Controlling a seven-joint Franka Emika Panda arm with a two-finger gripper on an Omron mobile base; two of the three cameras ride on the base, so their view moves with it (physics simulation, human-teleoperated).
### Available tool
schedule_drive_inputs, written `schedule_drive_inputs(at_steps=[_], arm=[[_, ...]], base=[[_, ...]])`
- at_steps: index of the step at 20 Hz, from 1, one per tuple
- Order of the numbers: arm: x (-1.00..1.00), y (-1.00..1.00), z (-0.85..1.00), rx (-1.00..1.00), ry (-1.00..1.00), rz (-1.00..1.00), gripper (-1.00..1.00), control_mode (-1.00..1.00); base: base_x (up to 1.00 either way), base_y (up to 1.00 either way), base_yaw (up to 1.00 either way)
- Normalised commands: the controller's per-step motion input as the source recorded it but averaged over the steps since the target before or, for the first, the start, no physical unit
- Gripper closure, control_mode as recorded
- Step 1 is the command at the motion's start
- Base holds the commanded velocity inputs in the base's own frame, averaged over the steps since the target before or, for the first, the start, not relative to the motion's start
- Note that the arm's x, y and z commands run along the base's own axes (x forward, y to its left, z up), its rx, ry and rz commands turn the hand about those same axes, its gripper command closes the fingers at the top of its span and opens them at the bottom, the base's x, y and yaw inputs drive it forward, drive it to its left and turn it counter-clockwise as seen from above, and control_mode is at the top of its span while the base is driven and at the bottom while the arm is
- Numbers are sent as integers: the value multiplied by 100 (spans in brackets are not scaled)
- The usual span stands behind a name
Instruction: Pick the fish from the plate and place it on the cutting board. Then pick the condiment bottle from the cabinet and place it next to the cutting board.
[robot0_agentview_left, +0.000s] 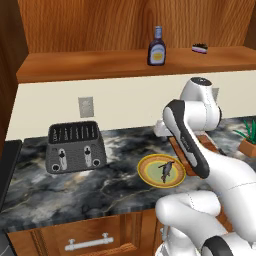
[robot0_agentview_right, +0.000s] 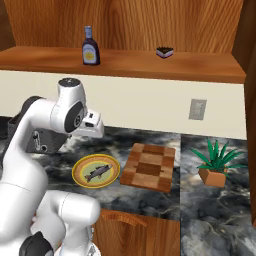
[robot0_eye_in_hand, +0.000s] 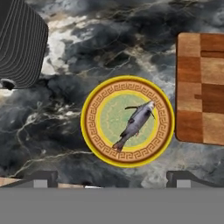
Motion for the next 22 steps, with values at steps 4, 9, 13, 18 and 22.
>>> schedule_drive_inputs(at_steps=[4,9,13,18,22], arm=[[-17,0,-35,0,0,-6,-100,-100],[-6,0,-34,0,0,-8,-100,-100],[0,-1,-30,0,0,-11,-100,-100],[0,-3,-22,0,0,-13,-100,-100],[0,-3,-15,3,0,-12,-100,-100]], base=[[0,0,0],[0,0,0],[0,0,0],[0,0,0],[0,0,0]])
